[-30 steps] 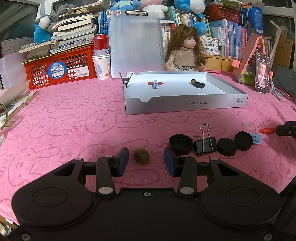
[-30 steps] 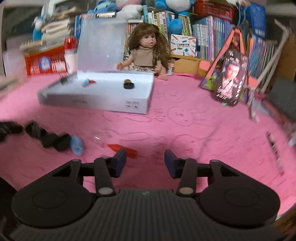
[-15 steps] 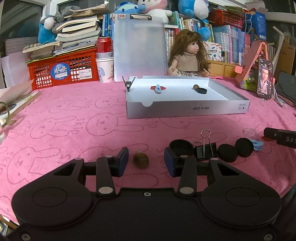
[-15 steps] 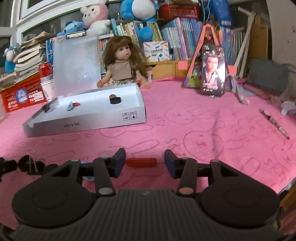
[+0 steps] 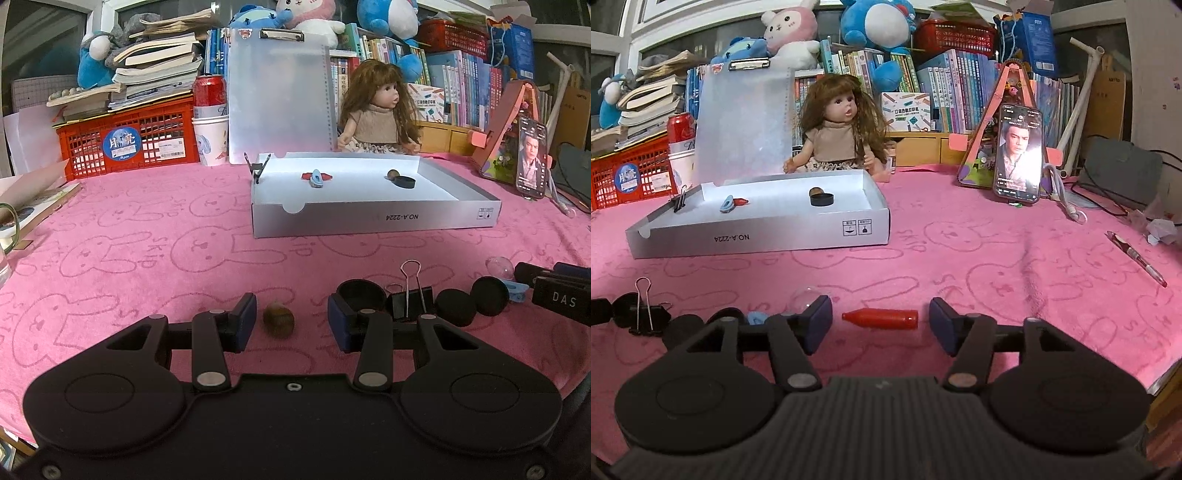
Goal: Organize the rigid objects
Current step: 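Grasp the brown nut with the left tool while the right tool grasps the red marker, then carry the brown nut and red marker with both tools into the white box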
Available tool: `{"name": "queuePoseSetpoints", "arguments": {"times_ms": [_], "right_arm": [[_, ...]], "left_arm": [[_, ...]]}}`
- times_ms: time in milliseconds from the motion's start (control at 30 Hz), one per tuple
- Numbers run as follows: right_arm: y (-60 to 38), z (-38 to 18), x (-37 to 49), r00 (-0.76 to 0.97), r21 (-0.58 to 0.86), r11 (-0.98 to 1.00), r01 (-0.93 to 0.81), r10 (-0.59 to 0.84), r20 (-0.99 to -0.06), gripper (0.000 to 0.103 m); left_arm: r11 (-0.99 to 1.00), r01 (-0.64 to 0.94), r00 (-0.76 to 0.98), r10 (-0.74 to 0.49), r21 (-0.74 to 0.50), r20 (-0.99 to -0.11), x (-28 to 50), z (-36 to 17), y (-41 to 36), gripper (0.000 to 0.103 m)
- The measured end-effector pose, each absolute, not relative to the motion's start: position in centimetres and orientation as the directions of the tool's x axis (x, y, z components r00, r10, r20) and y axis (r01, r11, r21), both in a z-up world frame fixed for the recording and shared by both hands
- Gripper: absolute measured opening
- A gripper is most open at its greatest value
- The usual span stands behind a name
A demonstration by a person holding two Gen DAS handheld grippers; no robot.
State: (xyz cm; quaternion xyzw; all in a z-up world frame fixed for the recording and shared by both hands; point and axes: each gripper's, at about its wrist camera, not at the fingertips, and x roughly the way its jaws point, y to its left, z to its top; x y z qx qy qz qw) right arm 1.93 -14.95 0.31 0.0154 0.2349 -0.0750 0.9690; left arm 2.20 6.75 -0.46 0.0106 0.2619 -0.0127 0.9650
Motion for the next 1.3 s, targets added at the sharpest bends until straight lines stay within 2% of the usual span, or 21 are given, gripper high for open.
{"name": "queuePoseSetpoints", "arguments": {"times_ms": [67,100,167,233,267,300,333,600,933,1300], "right_arm": [[-15.0,0.2,1.8,0.881,-0.003,0.988,0.154,-0.139,-0.452,0.071],[-15.0,0.2,1.8,0.882,-0.001,0.988,0.153,-0.137,-0.451,0.063],[-15.1,0.2,1.8,0.884,0.000,0.989,0.151,-0.135,-0.448,0.053],[-15.3,0.3,1.7,0.885,0.005,0.990,0.139,-0.122,-0.448,0.049],[-15.3,0.3,1.8,0.886,0.007,0.991,0.133,-0.116,-0.449,0.049],[-15.5,0.3,1.8,0.887,0.013,0.992,0.127,-0.108,-0.450,0.049],[-15.6,0.4,1.8,0.888,0.022,0.993,0.117,-0.095,-0.449,0.049],[-16.0,1.4,1.7,0.902,0.026,0.997,0.079,-0.060,-0.428,0.048],[-16.4,4.2,3.9,0.916,0.057,0.998,0.023,0.001,-0.400,0.048],[-17.3,6.8,9.0,0.903,0.127,0.992,-0.024,0.076,-0.423,0.049]], "left_arm": [[0.999,0.030,0.863,-0.019,0.013,-0.505,2.2,-0.5,6.8,0.041],[0.999,0.031,0.863,-0.019,0.014,-0.506,2.2,-0.5,6.8,0.041],[0.999,0.031,0.862,-0.020,0.013,-0.507,2.2,-0.5,6.8,0.041],[0.999,0.032,0.863,-0.021,0.014,-0.505,2.2,-0.5,6.7,0.037],[0.999,0.034,0.865,-0.019,0.020,-0.502,2.2,-0.5,6.7,0.033],[0.999,0.029,0.868,-0.011,0.029,-0.497,2.2,-0.5,6.6,0.018],[0.999,0.025,0.870,-0.002,0.041,-0.494,2.2,-0.5,6.5,0.016],[0.999,0.039,0.872,-0.019,0.032,-0.490,2.3,0.1,6.4,0.016],[0.997,0.070,0.881,-0.068,-0.014,-0.469,4.5,3.5,6.0,0.016],[0.993,0.098,0.870,-0.119,-0.068,-0.479,9.8,6.4,5.0,0.016]]}}
